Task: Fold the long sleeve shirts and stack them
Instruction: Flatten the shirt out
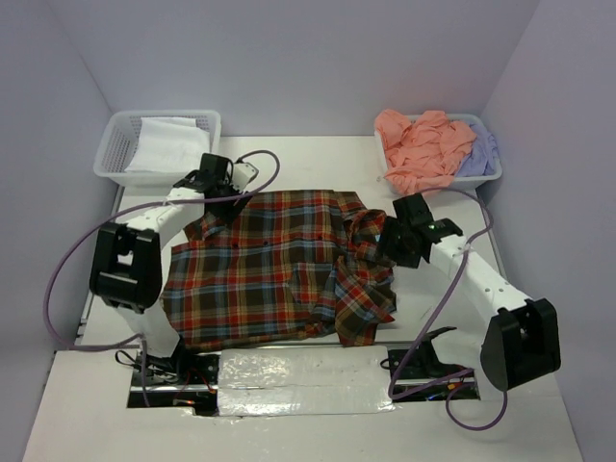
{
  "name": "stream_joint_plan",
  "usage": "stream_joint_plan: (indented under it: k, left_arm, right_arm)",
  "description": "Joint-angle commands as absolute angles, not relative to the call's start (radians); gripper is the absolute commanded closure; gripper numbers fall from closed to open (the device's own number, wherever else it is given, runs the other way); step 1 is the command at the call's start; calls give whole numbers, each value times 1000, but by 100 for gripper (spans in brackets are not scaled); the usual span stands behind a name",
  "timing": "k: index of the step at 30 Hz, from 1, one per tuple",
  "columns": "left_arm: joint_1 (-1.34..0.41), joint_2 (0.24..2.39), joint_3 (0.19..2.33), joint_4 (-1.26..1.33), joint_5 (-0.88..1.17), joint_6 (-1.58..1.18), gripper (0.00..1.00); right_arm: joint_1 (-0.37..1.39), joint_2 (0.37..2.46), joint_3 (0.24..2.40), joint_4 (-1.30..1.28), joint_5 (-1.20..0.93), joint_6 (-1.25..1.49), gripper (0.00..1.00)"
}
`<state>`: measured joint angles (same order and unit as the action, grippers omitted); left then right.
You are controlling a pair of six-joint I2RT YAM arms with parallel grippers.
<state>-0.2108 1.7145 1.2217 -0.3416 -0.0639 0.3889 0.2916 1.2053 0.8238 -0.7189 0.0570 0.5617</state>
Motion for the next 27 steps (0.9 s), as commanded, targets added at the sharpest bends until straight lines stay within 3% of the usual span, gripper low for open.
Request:
stream_joint_plan:
  k: [1,7,9,10,12,13,15,17,21,22,23,27]
  left_arm:
    - [-207,1818,1302,-331,-214,347,20]
    - [-233,1897,1322,-290,-325,328,23]
    - [-235,1905,1313,-293,-347,334,40]
    - [-235,1898,1307,-298,-351,339,58]
    - [-232,1879,1282,-307,-339,348,75]
    - [-230,1858,1272,-310,-336,350,88]
    - [-229,1836,1246,-316,-321,348,99]
    - [-219,1804,1235,-330,-304,336,100]
    - [-183,1747,1246,-370,-226,311,100]
    - [-158,1723,1255,-379,-207,299,100]
    - [-144,1711,1259,-400,-180,295,99]
    - [-75,1625,1244,-417,-81,275,94]
  right_arm:
    - [295,1289,948,-615,141,528,34]
    - [235,1498,1048,-457,135,523,31]
    - [197,1543,1063,-414,126,546,29]
    - [186,1590,1068,-407,115,554,28]
    - [170,1640,1089,-402,118,558,27]
    - [163,1687,1098,-405,135,555,26]
    - [160,1748,1120,-408,137,546,26]
    - [161,1785,1135,-411,95,543,29]
    - [160,1819,1115,-423,77,563,69]
    - [160,1809,1106,-423,86,568,90]
    - [155,1796,1077,-420,95,569,98]
    - [130,1709,997,-394,69,581,100]
